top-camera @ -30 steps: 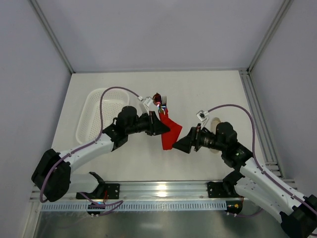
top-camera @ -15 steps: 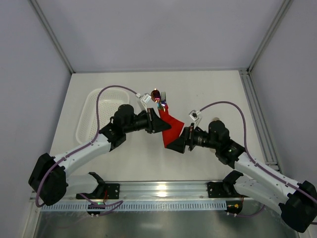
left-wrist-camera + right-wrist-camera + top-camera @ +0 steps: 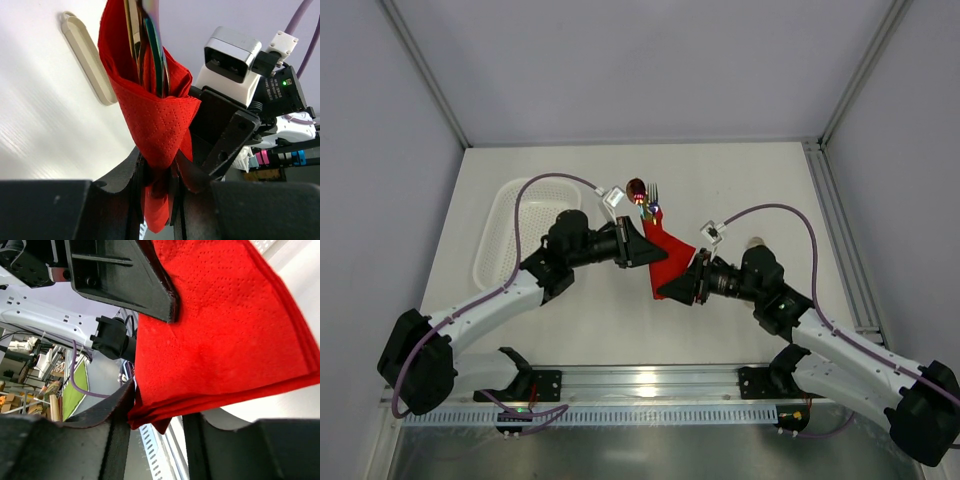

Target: Place the utensils on the paper napkin and roll it up

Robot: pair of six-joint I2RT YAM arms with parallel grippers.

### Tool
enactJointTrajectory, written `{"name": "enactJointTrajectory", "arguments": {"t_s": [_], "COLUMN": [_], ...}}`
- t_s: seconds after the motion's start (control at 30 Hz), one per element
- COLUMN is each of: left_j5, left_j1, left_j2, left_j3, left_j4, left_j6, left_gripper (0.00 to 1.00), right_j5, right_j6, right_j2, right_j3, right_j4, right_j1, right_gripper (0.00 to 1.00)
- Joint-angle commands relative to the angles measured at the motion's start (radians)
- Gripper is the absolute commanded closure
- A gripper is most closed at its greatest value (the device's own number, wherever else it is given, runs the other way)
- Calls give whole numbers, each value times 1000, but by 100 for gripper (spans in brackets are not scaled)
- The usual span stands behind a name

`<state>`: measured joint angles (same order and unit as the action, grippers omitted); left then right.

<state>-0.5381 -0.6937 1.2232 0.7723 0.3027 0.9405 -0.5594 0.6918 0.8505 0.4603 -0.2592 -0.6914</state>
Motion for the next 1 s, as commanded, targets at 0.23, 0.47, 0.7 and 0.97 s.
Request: {"name": "enactJointTrajectory", "arguments": {"t_s": [0.23, 0.47, 0.7, 0.97], "left_j5": [-51, -65, -72, -62], "left_j1": [13, 19, 20, 22], "left_j2": [-19, -13, -11, -10], "left_j3": [61, 70, 65, 68], "left_j4": [70, 78, 102, 52], "left_j6": [30, 41, 46, 1], "left_gripper": [100, 100, 100, 100], "right_j5": [-17, -22, 24, 162], "right_j6": [0, 3, -9, -119], "right_j2": [-50, -53, -71, -215], "right_j3": [-11, -9, -5, 72], "right_j4": [-104, -103, -8, 472], "right_j1": [-3, -5, -2, 4], "right_gripper": [89, 96, 87, 66]}}
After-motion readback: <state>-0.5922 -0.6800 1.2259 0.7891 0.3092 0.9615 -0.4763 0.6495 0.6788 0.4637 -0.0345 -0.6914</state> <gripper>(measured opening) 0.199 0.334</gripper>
